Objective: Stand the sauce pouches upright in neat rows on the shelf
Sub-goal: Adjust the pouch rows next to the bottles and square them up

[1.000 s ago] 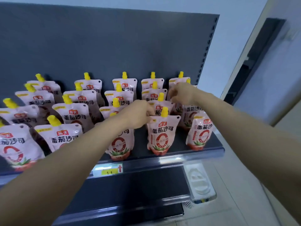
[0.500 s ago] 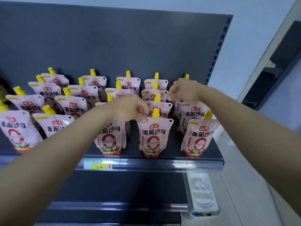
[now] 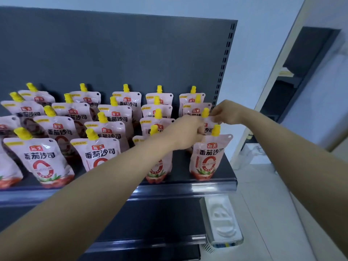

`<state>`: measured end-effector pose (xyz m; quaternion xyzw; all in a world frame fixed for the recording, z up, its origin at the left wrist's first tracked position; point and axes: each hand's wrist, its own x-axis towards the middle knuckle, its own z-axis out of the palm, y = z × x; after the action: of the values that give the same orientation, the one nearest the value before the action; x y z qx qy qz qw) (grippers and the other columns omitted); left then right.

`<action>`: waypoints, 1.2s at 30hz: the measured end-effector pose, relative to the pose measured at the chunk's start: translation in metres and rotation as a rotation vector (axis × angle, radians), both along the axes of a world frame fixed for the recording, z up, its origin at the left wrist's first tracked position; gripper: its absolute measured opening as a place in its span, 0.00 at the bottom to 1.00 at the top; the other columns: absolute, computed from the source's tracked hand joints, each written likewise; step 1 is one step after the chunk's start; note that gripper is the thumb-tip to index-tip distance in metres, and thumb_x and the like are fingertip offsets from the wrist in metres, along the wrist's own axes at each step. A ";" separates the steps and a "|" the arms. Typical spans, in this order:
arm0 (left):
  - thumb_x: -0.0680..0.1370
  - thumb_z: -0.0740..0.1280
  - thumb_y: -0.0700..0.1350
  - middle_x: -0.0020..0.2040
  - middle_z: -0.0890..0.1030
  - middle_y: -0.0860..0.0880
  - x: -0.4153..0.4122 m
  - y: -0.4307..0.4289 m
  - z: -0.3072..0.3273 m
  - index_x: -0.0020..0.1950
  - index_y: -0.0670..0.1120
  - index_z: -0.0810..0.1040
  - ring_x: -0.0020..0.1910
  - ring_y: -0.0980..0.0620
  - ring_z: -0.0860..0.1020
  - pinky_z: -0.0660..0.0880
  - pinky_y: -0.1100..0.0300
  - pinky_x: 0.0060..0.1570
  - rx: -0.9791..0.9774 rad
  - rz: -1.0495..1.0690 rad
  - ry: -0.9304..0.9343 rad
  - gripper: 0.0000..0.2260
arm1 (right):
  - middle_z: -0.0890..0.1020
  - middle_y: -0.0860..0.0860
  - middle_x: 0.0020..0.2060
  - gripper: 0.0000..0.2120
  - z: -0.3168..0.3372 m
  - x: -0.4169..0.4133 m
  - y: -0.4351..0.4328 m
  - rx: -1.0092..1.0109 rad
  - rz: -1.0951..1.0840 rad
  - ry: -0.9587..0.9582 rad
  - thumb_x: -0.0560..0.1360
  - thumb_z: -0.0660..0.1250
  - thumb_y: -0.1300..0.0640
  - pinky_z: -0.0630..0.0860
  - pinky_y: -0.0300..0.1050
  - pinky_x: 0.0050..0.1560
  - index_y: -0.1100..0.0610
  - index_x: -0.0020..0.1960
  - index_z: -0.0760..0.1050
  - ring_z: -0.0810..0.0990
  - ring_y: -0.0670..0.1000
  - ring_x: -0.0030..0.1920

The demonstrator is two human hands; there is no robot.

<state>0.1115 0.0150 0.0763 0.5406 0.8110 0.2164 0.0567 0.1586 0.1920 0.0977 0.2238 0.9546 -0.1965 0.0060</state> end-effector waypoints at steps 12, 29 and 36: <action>0.76 0.66 0.41 0.34 0.74 0.44 0.000 -0.002 -0.005 0.37 0.37 0.77 0.37 0.48 0.74 0.72 0.56 0.40 -0.073 0.043 -0.118 0.10 | 0.82 0.62 0.52 0.10 -0.003 0.002 0.004 0.083 0.064 -0.153 0.76 0.63 0.65 0.76 0.50 0.56 0.68 0.53 0.79 0.81 0.58 0.52; 0.75 0.67 0.41 0.60 0.78 0.44 -0.056 0.033 0.015 0.57 0.39 0.78 0.55 0.43 0.77 0.73 0.56 0.53 -0.024 0.260 0.015 0.12 | 0.79 0.57 0.47 0.06 -0.006 -0.039 0.052 0.074 0.041 0.141 0.76 0.63 0.61 0.74 0.48 0.49 0.61 0.49 0.78 0.76 0.59 0.52; 0.73 0.71 0.42 0.40 0.81 0.46 -0.062 0.058 0.000 0.42 0.40 0.82 0.41 0.48 0.78 0.73 0.57 0.43 -0.036 0.226 -0.051 0.05 | 0.75 0.59 0.37 0.14 -0.019 -0.061 0.066 0.114 0.120 0.051 0.78 0.61 0.56 0.69 0.45 0.41 0.67 0.43 0.75 0.73 0.59 0.43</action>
<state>0.0500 0.0729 0.0767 0.4390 0.8687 0.2207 0.0621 0.0976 0.2575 0.0788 0.1610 0.9758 -0.1466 -0.0194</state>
